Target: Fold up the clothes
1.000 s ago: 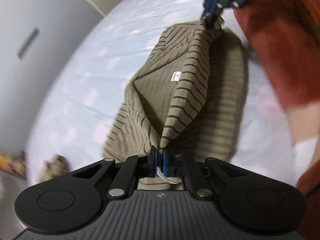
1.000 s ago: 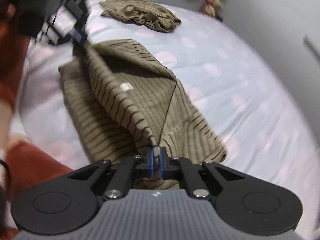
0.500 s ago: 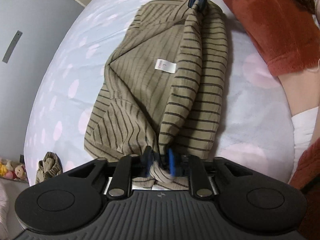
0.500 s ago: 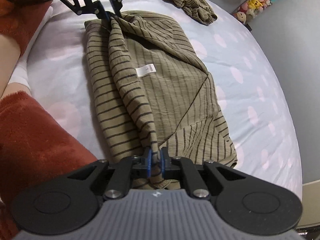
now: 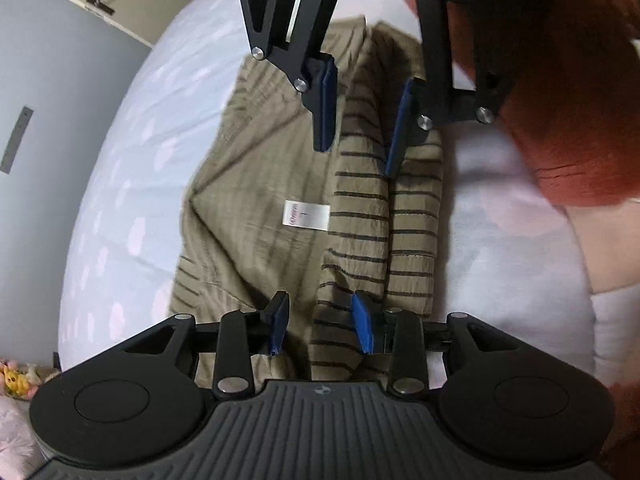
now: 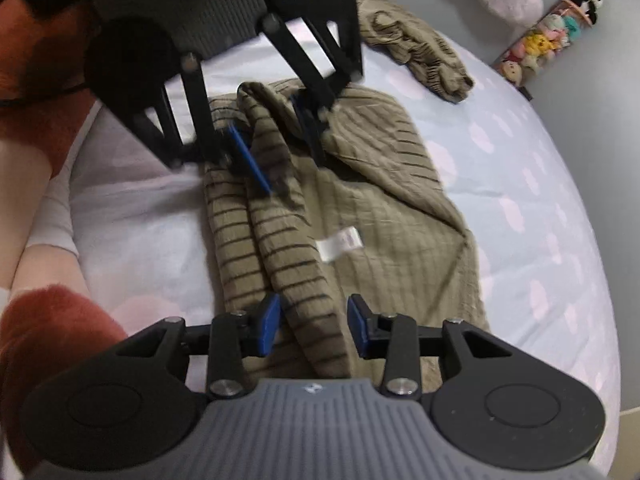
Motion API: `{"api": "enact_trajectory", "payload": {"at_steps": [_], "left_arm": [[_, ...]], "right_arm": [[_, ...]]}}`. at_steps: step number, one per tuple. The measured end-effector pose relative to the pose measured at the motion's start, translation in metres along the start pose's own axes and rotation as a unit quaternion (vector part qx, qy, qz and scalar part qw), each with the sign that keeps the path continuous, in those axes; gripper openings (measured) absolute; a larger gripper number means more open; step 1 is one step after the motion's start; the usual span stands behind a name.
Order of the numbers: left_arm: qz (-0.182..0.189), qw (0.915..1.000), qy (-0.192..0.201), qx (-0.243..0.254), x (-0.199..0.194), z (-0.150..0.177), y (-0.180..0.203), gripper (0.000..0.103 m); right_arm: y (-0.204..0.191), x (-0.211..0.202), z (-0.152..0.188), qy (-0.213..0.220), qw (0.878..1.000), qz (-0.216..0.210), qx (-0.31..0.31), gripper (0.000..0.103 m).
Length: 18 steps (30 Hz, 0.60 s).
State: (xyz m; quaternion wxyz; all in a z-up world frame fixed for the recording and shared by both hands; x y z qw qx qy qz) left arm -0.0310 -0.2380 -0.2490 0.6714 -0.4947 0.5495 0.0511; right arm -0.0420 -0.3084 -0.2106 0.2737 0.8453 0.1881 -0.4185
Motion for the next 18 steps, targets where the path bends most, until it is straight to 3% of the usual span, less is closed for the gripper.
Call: {"api": "enact_trajectory", "payload": {"at_steps": [1, 3, 8, 11, 13, 15, 16, 18], "left_arm": [[-0.014, 0.9999, 0.001, -0.006, -0.002, 0.001, -0.003, 0.008], [-0.045, 0.9988, 0.003, -0.019, -0.008, 0.003, -0.01, 0.005], [-0.103, 0.9937, 0.044, -0.004, -0.035, 0.002, -0.013, 0.001], [-0.106, 0.9924, 0.063, 0.006, -0.044, -0.001, -0.007, 0.001], [-0.089, 0.9935, 0.071, 0.001, -0.045, -0.002, -0.001, 0.006], [-0.085, 0.994, 0.069, 0.004, -0.044, 0.0, 0.0, 0.031], [-0.083, 0.9942, 0.067, 0.006, -0.043, 0.002, 0.0, 0.051], [-0.069, 0.9955, 0.064, 0.003, -0.039, 0.001, 0.002, 0.056]], "right_arm": [[0.0, 0.001, 0.0, 0.002, 1.0, 0.004, -0.002, 0.016], [0.005, -0.006, -0.002, 0.015, 1.0, 0.019, 0.004, 0.007], [0.016, -0.027, -0.002, 0.043, 0.996, 0.075, -0.016, 0.004], [0.013, -0.03, 0.004, 0.046, 0.992, 0.107, -0.059, 0.004], [0.01, -0.029, 0.006, 0.044, 0.992, 0.101, -0.057, 0.004], [0.007, -0.026, 0.007, 0.042, 0.992, 0.104, -0.064, 0.004], [0.006, -0.024, 0.007, 0.041, 0.991, 0.106, -0.068, 0.004], [0.005, -0.023, 0.006, 0.042, 0.992, 0.105, -0.064, 0.004]]}}
Point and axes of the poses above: each gripper's, at about its wrist camera, not at the fingertips, and x roughly the way its jaws point, y to its right, z to its underside, the point moved 7 cm from there along x, roughly the way its jaws point, and after that the axes turned 15 degrees about x, right-handed, at the moved point
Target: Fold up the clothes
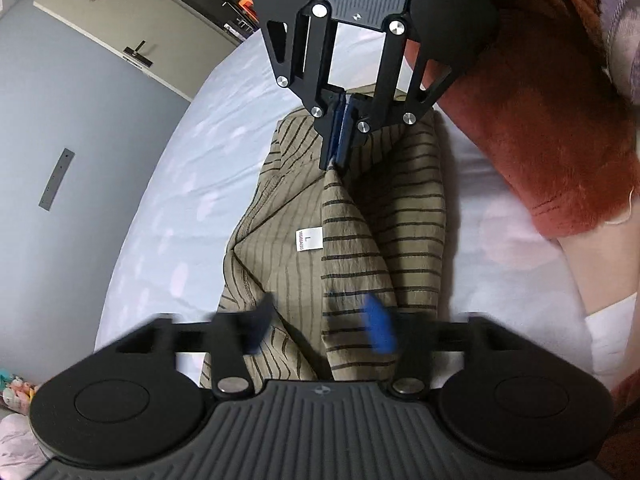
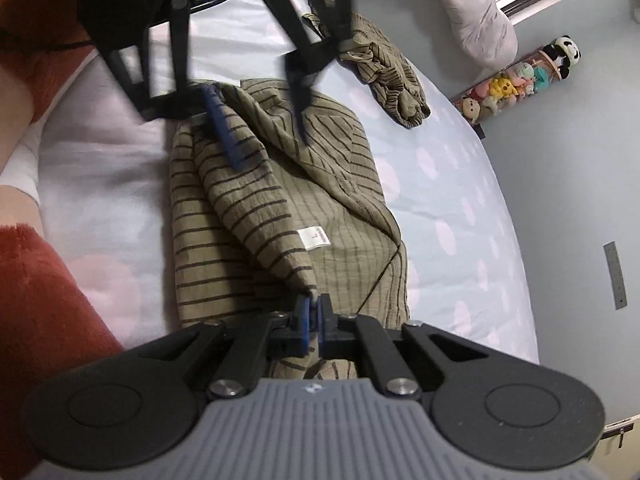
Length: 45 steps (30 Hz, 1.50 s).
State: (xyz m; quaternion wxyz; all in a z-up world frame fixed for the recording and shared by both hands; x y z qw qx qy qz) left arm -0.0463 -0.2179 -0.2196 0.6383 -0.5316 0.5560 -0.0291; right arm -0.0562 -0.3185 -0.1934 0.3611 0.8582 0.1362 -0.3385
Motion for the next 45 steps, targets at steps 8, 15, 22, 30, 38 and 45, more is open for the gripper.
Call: {"api": "enact_trajectory", "payload": {"at_steps": [8, 15, 22, 30, 38, 45], "left_arm": [[0.043, 0.9977, -0.041, -0.032, 0.018, 0.008, 0.002, 0.032], [-0.035, 0.998, -0.051, -0.009, 0.013, 0.01, -0.007, 0.001], [-0.091, 0.9912, -0.054, 0.08, 0.012, 0.008, 0.002, 0.001], [0.04, 0.9924, -0.046, 0.107, 0.027, 0.012, 0.047, 0.001], [0.084, 0.9926, -0.061, 0.064, 0.028, 0.021, 0.039, 0.003], [0.046, 0.9985, -0.024, 0.016, 0.004, 0.017, 0.021, 0.02]], "right_arm": [[0.006, -0.001, 0.001, 0.002, 1.0, -0.005, 0.022, 0.004], [0.012, 0.006, 0.009, -0.004, 0.999, 0.008, 0.046, 0.004], [0.008, 0.01, 0.011, -0.007, 0.999, 0.03, 0.023, 0.004], [-0.022, 0.021, 0.023, -0.051, 0.997, -0.058, -0.017, 0.004], [-0.005, 0.047, 0.035, -0.16, 0.951, -0.231, 0.127, 0.005], [0.018, 0.019, 0.036, -0.107, 0.929, -0.279, 0.221, 0.047]]}}
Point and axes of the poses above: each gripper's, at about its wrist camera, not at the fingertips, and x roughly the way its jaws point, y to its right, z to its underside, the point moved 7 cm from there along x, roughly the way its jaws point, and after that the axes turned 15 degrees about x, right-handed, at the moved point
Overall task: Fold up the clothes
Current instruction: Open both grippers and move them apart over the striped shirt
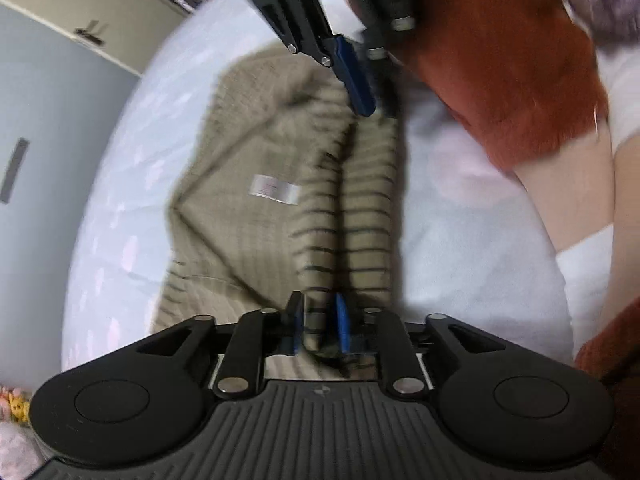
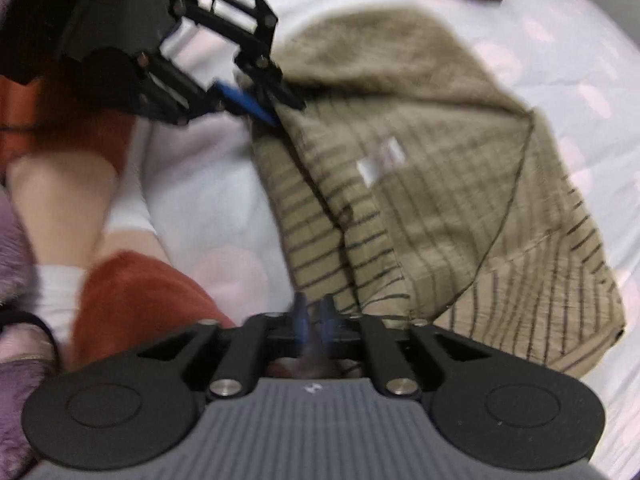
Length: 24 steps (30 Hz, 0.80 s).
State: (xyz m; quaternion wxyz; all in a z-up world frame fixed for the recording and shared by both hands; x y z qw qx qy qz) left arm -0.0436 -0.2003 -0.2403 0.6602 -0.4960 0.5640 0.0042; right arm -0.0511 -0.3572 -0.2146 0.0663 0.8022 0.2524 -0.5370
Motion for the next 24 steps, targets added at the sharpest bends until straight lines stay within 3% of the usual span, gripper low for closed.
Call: {"api": "enact_trajectory", "payload": {"at_steps": [1, 4, 8, 11, 14, 16, 22, 23, 24], "left_arm": [[-0.006, 0.9999, 0.003, -0.011, -0.004, 0.001, -0.004, 0.023], [-0.011, 0.9985, 0.02, -0.049, -0.015, 0.002, -0.018, 0.024], [0.001, 0.9893, 0.036, -0.141, -0.024, 0.008, -0.043, 0.024], [-0.012, 0.9726, 0.006, -0.232, -0.014, 0.021, -0.067, 0.024], [0.005, 0.9564, -0.024, -0.291, 0.002, 0.03, -0.074, 0.024], [0.011, 0.9514, -0.043, -0.305, 0.012, 0.03, -0.073, 0.024], [0.03, 0.9561, -0.081, -0.28, 0.03, 0.026, -0.059, 0.025], [0.036, 0.9573, -0.086, -0.274, 0.034, 0.026, -0.056, 0.024], [0.037, 0.9583, -0.089, -0.269, 0.036, 0.026, -0.054, 0.024]], "right_arm": [[0.002, -0.01, 0.001, 0.023, 1.0, -0.001, 0.017, 0.053], [0.016, -0.037, -0.003, 0.084, 0.992, 0.02, 0.094, 0.053], [0.046, -0.06, -0.003, 0.16, 0.961, 0.074, 0.213, 0.053], [0.065, -0.07, -0.003, 0.194, 0.936, 0.11, 0.271, 0.053], [0.07, -0.062, -0.012, 0.184, 0.933, 0.121, 0.283, 0.054], [0.07, -0.05, -0.021, 0.168, 0.937, 0.133, 0.274, 0.057], [0.075, -0.014, -0.026, 0.111, 0.944, 0.16, 0.266, 0.056], [0.076, -0.01, -0.025, 0.103, 0.944, 0.161, 0.268, 0.054], [0.077, -0.006, -0.023, 0.096, 0.944, 0.163, 0.271, 0.046]]}}
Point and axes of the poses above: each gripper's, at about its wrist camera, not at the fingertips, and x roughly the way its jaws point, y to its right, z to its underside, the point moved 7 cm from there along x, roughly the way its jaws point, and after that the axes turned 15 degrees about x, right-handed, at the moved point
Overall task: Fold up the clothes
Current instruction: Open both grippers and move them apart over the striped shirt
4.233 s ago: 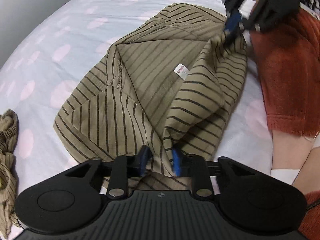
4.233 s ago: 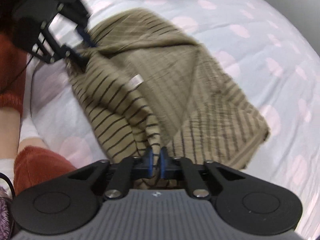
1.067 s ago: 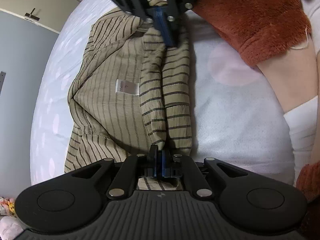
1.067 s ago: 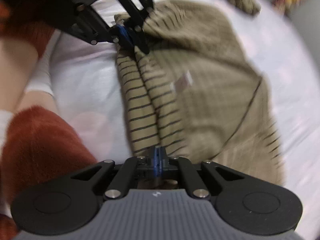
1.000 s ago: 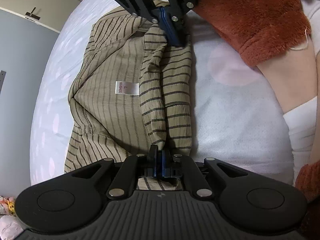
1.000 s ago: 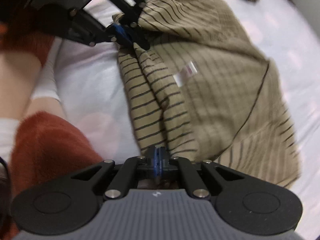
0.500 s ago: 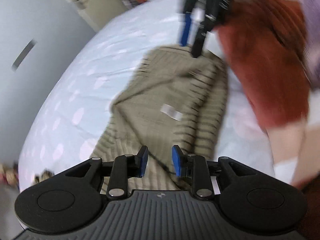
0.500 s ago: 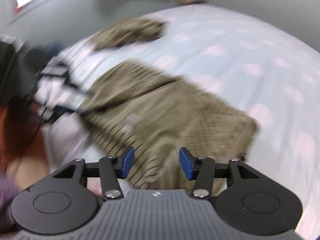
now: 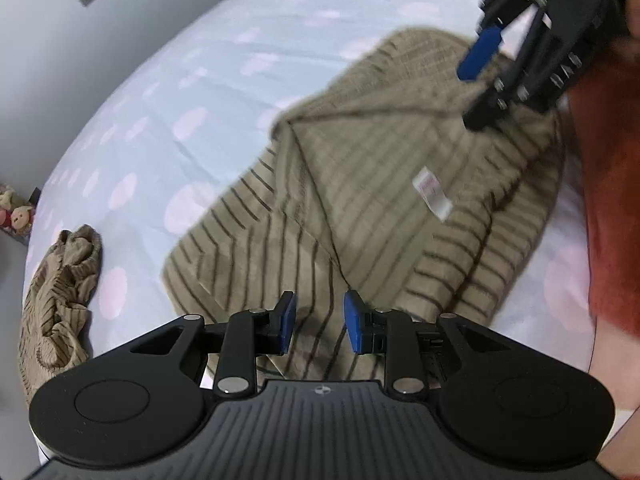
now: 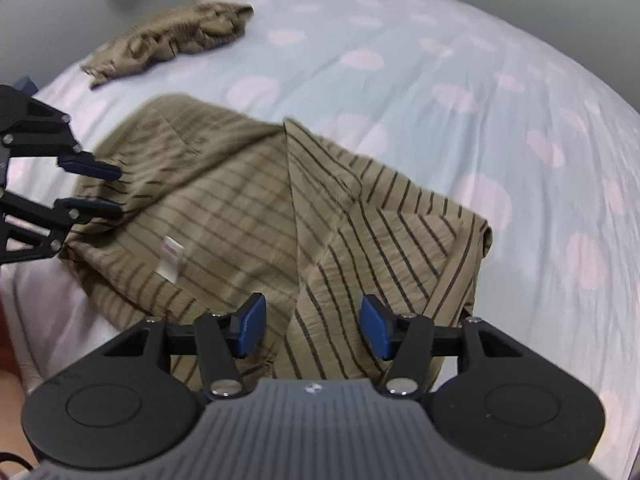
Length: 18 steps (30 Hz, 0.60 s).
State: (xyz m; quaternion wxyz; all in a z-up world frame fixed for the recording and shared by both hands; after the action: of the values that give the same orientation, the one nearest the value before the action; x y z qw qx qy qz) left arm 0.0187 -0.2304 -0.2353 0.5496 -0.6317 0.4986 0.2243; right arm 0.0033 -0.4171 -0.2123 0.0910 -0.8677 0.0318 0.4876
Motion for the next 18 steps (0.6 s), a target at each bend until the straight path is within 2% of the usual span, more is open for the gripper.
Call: {"api": "enact_trajectory", "payload": {"at_steps": [1, 3, 4, 5, 8, 12, 15, 18], "left_arm": [[-0.001, 1.0, -0.003, 0.004, 0.001, 0.001, 0.001, 0.024], [-0.005, 1.0, -0.002, 0.0, 0.0, 0.002, 0.0, 0.022], [-0.008, 1.0, 0.001, -0.005, -0.001, 0.002, -0.002, 0.01], [-0.011, 0.9999, 0.006, -0.012, -0.003, 0.003, -0.004, 0.006], [-0.016, 0.9991, 0.022, -0.032, -0.01, 0.005, -0.011, 0.001], [-0.027, 0.9975, 0.044, -0.047, -0.022, 0.005, -0.018, 0.0], [-0.021, 0.997, 0.049, -0.055, -0.024, 0.006, -0.02, 0.0], [-0.014, 0.9981, 0.042, -0.042, -0.019, 0.002, -0.015, 0.0]], "right_arm": [[0.001, -0.001, 0.001, 0.003, 1.0, -0.002, 0.002, 0.029], [0.002, -0.006, 0.001, 0.014, 1.0, -0.011, 0.006, 0.011], [0.003, -0.008, 0.002, 0.02, 1.0, -0.015, 0.008, 0.01], [0.001, -0.013, 0.003, 0.028, 0.999, -0.03, 0.003, 0.01], [-0.008, -0.025, 0.011, 0.038, 0.997, -0.063, -0.029, 0.01], [-0.026, -0.018, 0.026, -0.006, 0.993, -0.064, -0.094, 0.01], [-0.035, -0.017, 0.033, -0.014, 0.989, -0.067, -0.131, 0.01], [-0.036, -0.018, 0.035, -0.014, 0.988, -0.069, -0.138, 0.012]]}}
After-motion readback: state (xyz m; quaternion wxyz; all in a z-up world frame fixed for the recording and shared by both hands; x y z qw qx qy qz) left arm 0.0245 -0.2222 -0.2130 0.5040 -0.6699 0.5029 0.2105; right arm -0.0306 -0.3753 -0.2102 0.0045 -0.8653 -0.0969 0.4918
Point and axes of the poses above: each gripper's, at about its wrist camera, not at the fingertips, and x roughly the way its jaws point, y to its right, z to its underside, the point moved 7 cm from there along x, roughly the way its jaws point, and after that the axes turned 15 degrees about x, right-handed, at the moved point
